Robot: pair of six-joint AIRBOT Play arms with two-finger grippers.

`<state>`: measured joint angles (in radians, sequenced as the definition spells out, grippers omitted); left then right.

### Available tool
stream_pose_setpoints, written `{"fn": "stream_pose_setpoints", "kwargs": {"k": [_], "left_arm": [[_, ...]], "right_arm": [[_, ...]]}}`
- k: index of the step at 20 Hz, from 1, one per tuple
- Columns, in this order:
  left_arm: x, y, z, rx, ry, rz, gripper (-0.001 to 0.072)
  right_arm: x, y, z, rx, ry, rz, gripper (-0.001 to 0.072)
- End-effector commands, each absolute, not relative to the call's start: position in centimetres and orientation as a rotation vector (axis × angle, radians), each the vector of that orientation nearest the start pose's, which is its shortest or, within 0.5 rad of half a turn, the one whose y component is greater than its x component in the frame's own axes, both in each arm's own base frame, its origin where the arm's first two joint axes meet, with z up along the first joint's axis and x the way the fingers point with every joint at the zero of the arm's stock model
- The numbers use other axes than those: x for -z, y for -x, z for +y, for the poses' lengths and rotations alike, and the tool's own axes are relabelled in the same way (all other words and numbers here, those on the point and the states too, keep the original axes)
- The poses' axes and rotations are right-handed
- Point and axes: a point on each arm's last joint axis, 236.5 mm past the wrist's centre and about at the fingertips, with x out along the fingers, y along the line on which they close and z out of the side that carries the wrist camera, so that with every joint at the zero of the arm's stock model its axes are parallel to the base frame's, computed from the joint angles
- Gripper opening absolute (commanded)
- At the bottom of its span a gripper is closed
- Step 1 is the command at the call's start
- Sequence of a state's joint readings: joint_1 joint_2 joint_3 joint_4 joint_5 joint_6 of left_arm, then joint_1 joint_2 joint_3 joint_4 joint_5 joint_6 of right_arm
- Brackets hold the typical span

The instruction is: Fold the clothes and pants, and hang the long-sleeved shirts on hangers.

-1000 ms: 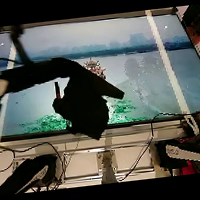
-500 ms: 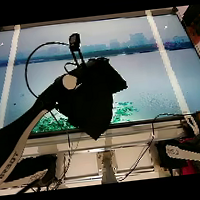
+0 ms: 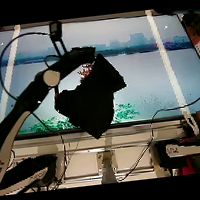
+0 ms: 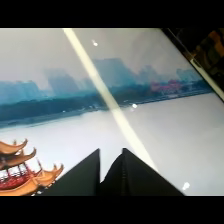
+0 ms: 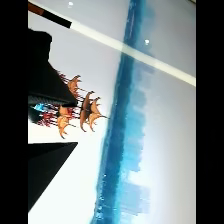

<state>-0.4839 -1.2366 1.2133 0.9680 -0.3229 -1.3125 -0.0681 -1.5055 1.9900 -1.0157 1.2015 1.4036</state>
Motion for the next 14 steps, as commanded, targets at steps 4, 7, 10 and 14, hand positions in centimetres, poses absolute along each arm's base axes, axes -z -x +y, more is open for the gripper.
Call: {"fn": "stream_pose_setpoints", "kwargs": {"k": [4,7,10,14], "left_arm": [[-13.1,-41.0,-20.0,0.569,0.088,0.776,0.0008],[-7.9,-38.3,-15.2,0.494,-0.052,0.973,0.0008],[-3.3,-34.6,-11.2,0.416,0.006,1.092,0.0007],[0.2,-30.2,-8.1,0.401,0.185,1.123,0.0006]], "right_arm": [[-14.9,-51.2,8.2,-0.442,-0.238,0.998,0.0008],[-11.6,-50.4,8.9,-0.502,-0.230,1.076,0.0006],[-9.2,-47.8,11.1,-0.677,-0.301,1.140,0.0004],[-8.6,-45.6,12.0,-0.847,-0.468,1.147,0.0004]]}}
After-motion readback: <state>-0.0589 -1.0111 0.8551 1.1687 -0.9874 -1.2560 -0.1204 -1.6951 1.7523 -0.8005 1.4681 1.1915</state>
